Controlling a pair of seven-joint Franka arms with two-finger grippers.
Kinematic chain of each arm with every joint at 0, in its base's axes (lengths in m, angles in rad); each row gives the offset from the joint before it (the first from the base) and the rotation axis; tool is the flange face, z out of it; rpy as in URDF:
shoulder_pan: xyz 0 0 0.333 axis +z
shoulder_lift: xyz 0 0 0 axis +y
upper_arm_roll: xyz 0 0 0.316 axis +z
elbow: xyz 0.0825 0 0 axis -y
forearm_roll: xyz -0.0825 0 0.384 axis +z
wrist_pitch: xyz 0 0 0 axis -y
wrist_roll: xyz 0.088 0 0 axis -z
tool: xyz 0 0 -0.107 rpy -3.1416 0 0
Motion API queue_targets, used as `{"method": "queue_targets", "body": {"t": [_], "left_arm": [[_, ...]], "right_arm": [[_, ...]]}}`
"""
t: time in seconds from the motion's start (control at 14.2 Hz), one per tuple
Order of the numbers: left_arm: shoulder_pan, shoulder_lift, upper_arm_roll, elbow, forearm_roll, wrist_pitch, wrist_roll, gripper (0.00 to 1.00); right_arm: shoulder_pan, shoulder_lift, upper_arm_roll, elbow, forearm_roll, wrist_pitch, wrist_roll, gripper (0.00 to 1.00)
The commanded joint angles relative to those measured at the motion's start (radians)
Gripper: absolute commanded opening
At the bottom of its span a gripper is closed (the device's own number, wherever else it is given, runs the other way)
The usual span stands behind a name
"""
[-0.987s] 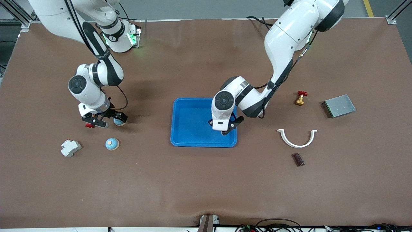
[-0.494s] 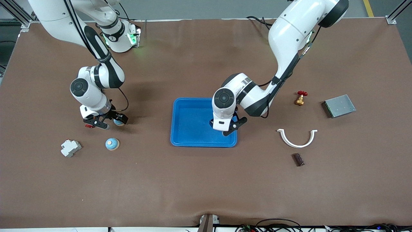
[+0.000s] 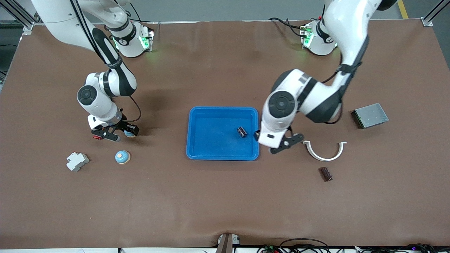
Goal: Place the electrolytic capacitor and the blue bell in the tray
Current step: 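Carry the blue dome to the tray while the left gripper reaches the capacitor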
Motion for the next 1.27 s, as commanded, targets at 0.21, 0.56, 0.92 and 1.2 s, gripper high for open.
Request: {"method": "queue_targets", "body": {"t": [0.21,0.56,0.92,1.2], "left_arm": [[0.194,-0.052,-0.009,-0.020,0.014,-0.034,0.267,1.00],[0.350,-0.017,-0.004,-0.022,0.013,0.088,0.455,1.00],[0.384,0.088,0.022,-0.022,0.014,0.286,0.453,1.00],[0.377,0.159,0.034,-0.023,0.057,0.387,0.452,1.00]], "right_arm": [[0.209,-0.044,0.002,0.179,0.005,-0.289,0.371,0.00],[0.347,-0.037,0.002,0.262,0.099,-0.306,0.565,0.00],[0.459,-0.035,-0.001,0.294,0.153,-0.305,0.715,0.00],[0.530,0.005,-0.004,0.341,0.139,-0.297,0.832,0.00]]}}
